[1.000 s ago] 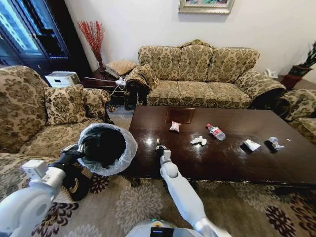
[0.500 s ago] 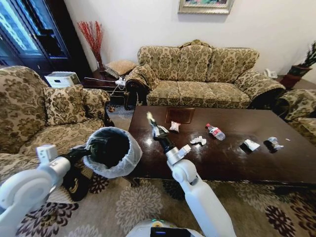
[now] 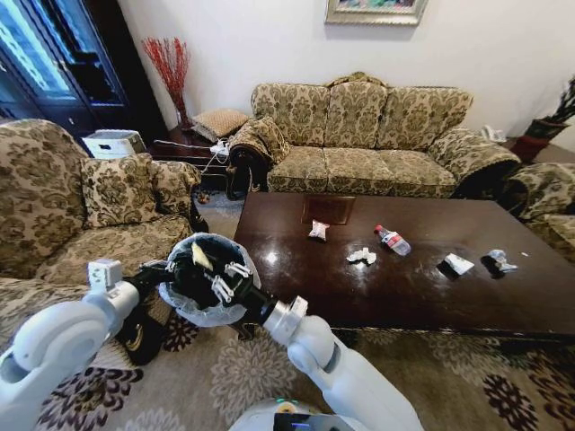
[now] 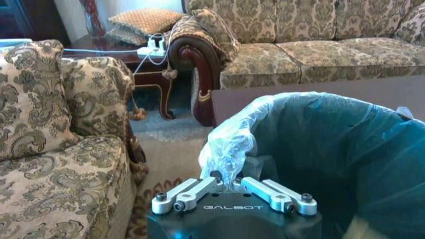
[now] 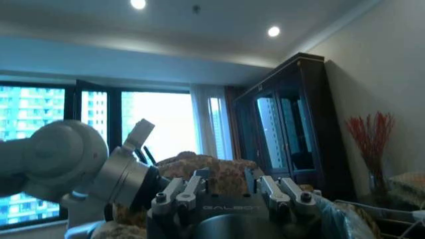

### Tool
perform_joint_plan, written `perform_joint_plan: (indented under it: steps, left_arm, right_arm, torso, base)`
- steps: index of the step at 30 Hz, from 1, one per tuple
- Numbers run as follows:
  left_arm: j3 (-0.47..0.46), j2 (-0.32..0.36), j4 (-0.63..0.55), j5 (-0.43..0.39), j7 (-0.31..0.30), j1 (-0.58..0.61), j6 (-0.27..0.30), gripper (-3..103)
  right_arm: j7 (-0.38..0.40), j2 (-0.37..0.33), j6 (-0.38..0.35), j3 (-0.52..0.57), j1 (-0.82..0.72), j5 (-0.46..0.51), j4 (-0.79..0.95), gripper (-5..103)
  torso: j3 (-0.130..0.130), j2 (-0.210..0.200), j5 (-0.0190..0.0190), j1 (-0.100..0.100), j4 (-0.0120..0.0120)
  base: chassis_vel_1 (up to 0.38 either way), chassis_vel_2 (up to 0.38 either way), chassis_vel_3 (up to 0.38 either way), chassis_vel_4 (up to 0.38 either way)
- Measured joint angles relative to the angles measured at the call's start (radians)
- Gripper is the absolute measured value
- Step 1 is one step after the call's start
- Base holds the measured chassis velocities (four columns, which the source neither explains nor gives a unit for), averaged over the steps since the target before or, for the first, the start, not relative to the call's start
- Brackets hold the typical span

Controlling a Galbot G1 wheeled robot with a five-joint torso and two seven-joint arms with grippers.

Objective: Move to the front of the table and place the trash on the table into the trash bin.

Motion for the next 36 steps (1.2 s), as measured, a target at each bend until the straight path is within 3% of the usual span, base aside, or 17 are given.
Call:
perform_joint_plan:
  steps: [1,3,7,9,11,12,14,15,18,22,28,36]
  left_arm:
    - [0.005,0.0,0.003,0.0,0.001,-0.004,-0.002,1]
    - [0.009,0.0,0.005,0.0,0.001,-0.007,-0.003,1]
    - [0.018,-0.003,0.013,0.002,0.002,-0.011,-0.012,1]
    - [0.018,-0.005,0.016,0.002,0.003,-0.012,-0.015,1]
    - [0.019,-0.015,0.027,0.003,0.003,-0.016,-0.022,1]
    - [0.019,-0.015,0.027,0.003,0.003,-0.016,-0.022,1]
    - [0.023,-0.035,0.034,0.007,0.003,-0.02,-0.029,1]
    - [0.023,-0.035,0.034,0.007,0.003,-0.02,-0.029,1]
    - [0.029,-0.068,0.027,0.019,0.007,-0.019,-0.035,1]
    - [0.043,-0.096,0.017,0.038,0.017,-0.018,-0.04,1]
    - [0.044,-0.107,0.005,0.04,0.021,-0.016,-0.045,1]
    - [0.041,-0.113,0.001,0.04,0.033,-0.009,-0.048,1]
  right_arm:
    - [0.001,-0.002,0.003,0.003,-0.006,-0.004,0.001,42]
    - [0.003,-0.003,0.004,0.007,-0.01,-0.005,0.003,42]
    - [0.012,-0.002,0.027,0.044,-0.023,0.023,0.027,64]
    - [0.029,0.001,0.032,0.065,-0.03,0.044,0.041,70]
    - [0.088,0.003,0.035,0.156,-0.054,0.095,0.072,80]
    - [0.088,0.003,0.035,0.156,-0.054,0.095,0.072,80]
    - [0.123,-0.007,0.037,0.288,-0.076,0.15,0.061,90]
    - [0.123,-0.007,0.037,0.288,-0.076,0.15,0.061,90]
    - [0.202,-0.031,-0.025,0.414,-0.093,0.155,0.004,99]
    - [0.327,-0.038,-0.124,0.481,-0.087,0.148,-0.096,100]
    - [0.37,0.006,-0.117,0.475,-0.04,0.116,-0.255,100]
    - [0.429,0.053,-0.191,0.457,0.037,0.131,-0.365,100]
  torso:
    - [0.0,0.0,0.0,0.0,0.0]
    - [0.0,0.0,0.0,0.0,0.0]
    - [0.0,0.0,0.0001,0.0,0.0]
    - [0.0,0.0,0.0002,0.0,0.0001]
    - [0.0,0.0,0.0003,0.0,0.0]
    - [0.0,0.0,0.0003,0.0,0.0]
    - [0.0,0.0,0.0001,0.0,0.0]
    - [0.0,0.0,0.0001,0.0,0.0]
    - [0.0,0.0,0.0003,0.0,0.0]
    - [0.0,0.0,0.0002,0.0,-0.0001]
    - [0.0,0.0,0.0001,0.0,0.0001]
    - [0.0,0.0,-0.0002,0.0,0.0002]
  base:
    - [0.0,0.0,0.0,0.0]
    - [0.0,0.0,0.0,0.0]
    - [0.0,0.0,0.0,0.0]
    - [0.0,0.0,0.0,0.0]
    - [0.0,0.0,0.0,0.0]
    - [0.0,0.0,0.0,0.0]
    - [0.0,0.0,0.0,0.0]
    - [0.0,0.0,0.0,0.0]
    - [0.0,0.0,0.0,0.0]
    - [0.0,0.0,0.0,0.0]
    - [0.0,0.0,0.0,0.0]
    - [-0.056,0.077,0.074,-0.067]
